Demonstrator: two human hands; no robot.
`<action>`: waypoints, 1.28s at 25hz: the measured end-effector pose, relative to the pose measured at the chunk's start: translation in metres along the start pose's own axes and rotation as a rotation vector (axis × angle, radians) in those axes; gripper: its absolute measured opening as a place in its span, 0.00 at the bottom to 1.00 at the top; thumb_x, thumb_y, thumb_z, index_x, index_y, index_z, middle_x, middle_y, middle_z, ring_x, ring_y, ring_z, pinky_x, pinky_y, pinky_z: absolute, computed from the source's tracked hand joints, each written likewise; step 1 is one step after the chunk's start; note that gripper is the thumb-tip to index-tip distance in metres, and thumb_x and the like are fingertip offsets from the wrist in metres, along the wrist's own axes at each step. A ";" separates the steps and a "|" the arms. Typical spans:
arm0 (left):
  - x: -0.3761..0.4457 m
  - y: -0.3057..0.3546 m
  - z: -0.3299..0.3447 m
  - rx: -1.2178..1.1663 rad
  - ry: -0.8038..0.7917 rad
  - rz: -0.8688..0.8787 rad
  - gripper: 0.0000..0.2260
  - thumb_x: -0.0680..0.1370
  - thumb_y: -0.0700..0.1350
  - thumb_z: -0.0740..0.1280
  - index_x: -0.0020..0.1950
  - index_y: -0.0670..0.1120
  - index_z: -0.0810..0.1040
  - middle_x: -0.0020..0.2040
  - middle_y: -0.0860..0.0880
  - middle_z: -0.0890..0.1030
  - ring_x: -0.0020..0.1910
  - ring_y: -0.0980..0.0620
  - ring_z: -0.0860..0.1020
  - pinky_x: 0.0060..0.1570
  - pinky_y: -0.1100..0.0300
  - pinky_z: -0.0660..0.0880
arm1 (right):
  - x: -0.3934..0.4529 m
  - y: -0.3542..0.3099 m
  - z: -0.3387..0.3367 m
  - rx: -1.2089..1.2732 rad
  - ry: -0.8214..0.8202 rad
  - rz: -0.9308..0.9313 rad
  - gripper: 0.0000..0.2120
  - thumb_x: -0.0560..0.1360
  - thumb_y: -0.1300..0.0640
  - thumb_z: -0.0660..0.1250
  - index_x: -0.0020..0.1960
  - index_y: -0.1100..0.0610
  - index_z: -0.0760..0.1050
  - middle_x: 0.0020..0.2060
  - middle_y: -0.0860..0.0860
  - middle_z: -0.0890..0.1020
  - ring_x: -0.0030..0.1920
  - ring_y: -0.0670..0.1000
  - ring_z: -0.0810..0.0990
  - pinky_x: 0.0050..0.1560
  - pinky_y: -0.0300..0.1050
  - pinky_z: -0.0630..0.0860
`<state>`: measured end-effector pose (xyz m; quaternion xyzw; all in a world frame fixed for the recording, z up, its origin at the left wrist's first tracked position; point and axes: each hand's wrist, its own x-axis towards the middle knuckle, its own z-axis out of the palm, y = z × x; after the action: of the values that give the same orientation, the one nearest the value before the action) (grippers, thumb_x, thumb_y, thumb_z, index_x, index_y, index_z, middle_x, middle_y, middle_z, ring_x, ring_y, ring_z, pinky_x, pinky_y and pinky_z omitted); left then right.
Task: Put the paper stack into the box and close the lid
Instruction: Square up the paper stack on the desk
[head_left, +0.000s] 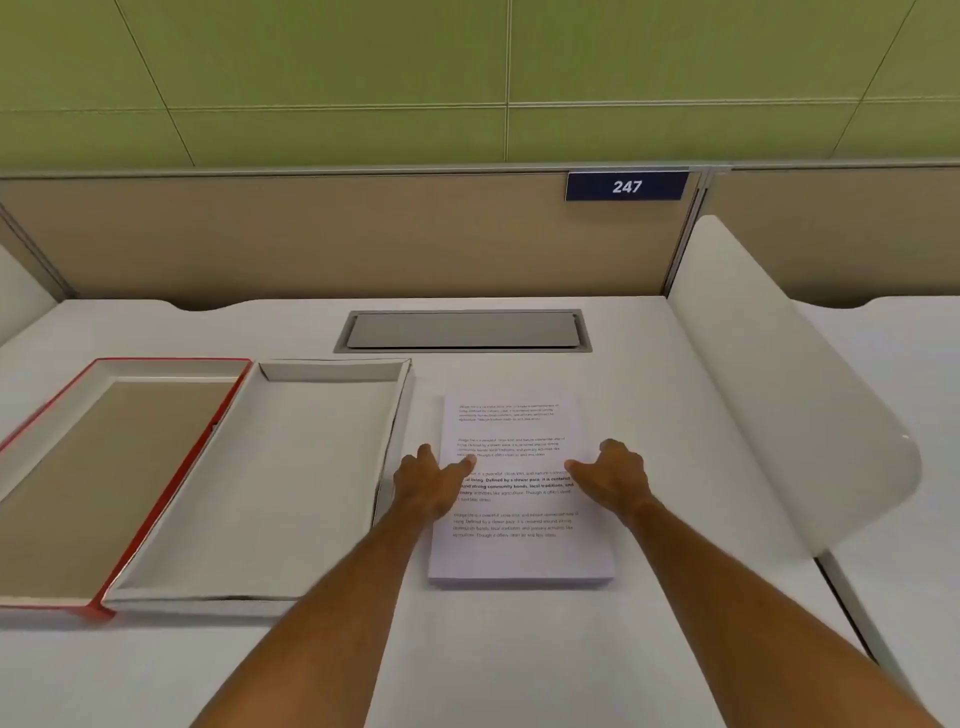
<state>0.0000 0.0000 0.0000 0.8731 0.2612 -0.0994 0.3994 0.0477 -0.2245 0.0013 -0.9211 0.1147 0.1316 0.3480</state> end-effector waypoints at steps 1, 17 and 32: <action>0.004 0.002 0.001 -0.062 0.003 -0.015 0.36 0.76 0.61 0.64 0.76 0.40 0.61 0.74 0.37 0.67 0.71 0.37 0.68 0.66 0.43 0.69 | 0.003 -0.001 0.001 0.062 -0.016 0.033 0.24 0.73 0.50 0.70 0.63 0.65 0.73 0.61 0.61 0.79 0.56 0.61 0.78 0.49 0.48 0.74; 0.049 0.003 -0.004 -0.382 -0.092 -0.251 0.16 0.76 0.50 0.63 0.57 0.40 0.75 0.50 0.42 0.82 0.46 0.45 0.80 0.38 0.57 0.73 | 0.045 -0.002 0.007 0.407 -0.200 0.217 0.20 0.72 0.51 0.72 0.57 0.63 0.77 0.51 0.60 0.85 0.49 0.61 0.85 0.54 0.58 0.82; 0.062 -0.001 -0.017 -0.595 -0.172 -0.329 0.10 0.74 0.34 0.71 0.54 0.35 0.78 0.47 0.37 0.85 0.45 0.40 0.85 0.46 0.46 0.83 | 0.059 0.003 -0.008 0.569 -0.276 0.301 0.03 0.76 0.63 0.66 0.49 0.63 0.75 0.41 0.59 0.82 0.40 0.58 0.81 0.40 0.50 0.80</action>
<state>0.0513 0.0365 -0.0132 0.6532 0.3813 -0.1554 0.6354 0.1030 -0.2390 -0.0139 -0.7336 0.2331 0.2672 0.5797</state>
